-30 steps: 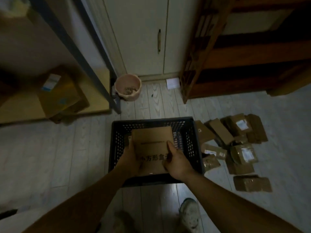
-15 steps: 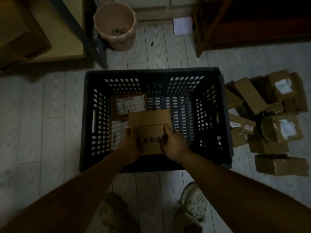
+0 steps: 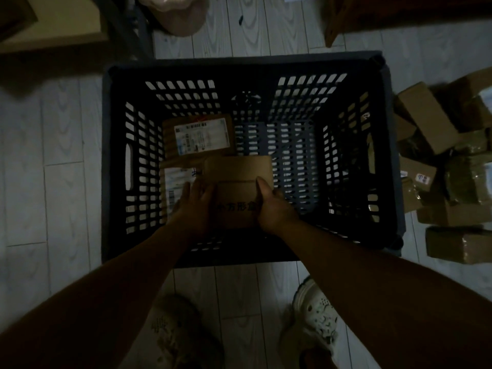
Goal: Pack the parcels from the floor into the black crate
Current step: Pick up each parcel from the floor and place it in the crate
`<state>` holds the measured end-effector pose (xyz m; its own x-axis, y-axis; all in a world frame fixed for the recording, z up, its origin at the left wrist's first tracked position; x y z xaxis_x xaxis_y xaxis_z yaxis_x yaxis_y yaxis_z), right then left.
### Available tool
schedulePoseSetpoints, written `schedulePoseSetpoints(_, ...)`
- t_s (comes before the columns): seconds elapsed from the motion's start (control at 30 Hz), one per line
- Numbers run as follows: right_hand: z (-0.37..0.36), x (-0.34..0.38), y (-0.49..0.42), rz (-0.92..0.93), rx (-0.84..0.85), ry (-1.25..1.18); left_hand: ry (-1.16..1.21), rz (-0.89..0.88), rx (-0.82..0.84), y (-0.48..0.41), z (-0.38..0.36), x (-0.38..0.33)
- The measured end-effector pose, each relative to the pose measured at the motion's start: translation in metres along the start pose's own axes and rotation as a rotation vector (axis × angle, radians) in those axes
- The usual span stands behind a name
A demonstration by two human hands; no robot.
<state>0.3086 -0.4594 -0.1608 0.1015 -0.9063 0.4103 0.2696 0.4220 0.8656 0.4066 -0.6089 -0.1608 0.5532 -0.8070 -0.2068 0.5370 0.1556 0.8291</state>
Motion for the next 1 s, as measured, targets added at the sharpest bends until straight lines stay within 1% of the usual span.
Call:
schedulePoseSetpoints(0.07, 0.002, -0.005, -0.005, -0.009, -0.009, -0.006, 0.001, -0.007, 0.009, -0.006, -0.002, 0.002)
schedulePoseSetpoints(0.2, 0.008, -0.013, -0.002, -0.003, -0.066, -0.011, 0.084, -0.162, -0.058, -0.009, -0.001, -0.007)
schedulePoseSetpoints(0.23, 0.009, -0.014, 0.000, 0.000, -0.080, -0.009, 0.117, -0.178, -0.065, -0.009, -0.002, -0.008)
schedulePoseSetpoints(0.47, 0.018, -0.010, 0.011, 0.013, -0.142, 0.032, 0.205, -0.189, -0.076, -0.013, 0.002, -0.010)
schedulePoseSetpoints(0.6, 0.012, -0.012, 0.010, -0.010, -0.089, 0.088, 0.146, -0.146, -0.028, -0.017, -0.008, -0.012)
schedulePoseSetpoints(0.7, 0.004, 0.001, -0.002, 0.018, -0.032, 0.119, 0.093, -0.066, -0.014, -0.022, -0.012, 0.001)
schedulePoseSetpoints(0.77, 0.000, 0.004, -0.014, -0.013, -0.006, 0.111, 0.068, -0.023, -0.008, -0.027, -0.012, 0.012)
schedulePoseSetpoints(0.83, -0.002, 0.000, -0.023, -0.041, 0.004, 0.057, -0.011, -0.019, 0.000, -0.032, -0.014, 0.017)
schedulePoseSetpoints(0.9, -0.005, -0.005, -0.028, -0.029, -0.024, -0.052, -0.084, -0.009, 0.010, -0.036, -0.020, 0.019)
schedulePoseSetpoints(1.0, -0.007, -0.010, -0.032, -0.015, -0.052, -0.094, -0.117, 0.026, 0.033, -0.037, -0.029, 0.022)
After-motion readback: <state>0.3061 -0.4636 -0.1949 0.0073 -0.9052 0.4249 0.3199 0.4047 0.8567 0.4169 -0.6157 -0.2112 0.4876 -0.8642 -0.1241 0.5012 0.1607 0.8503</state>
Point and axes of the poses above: each hand's wrist, its own y-axis away from the middle knuckle, its own z-axis out of the back of the hand, x = y × z, the point moved 8 cm from there along -y, towards the middle knuckle, and after that the axes turned 11 degrees about x, right-handed, at the moved point
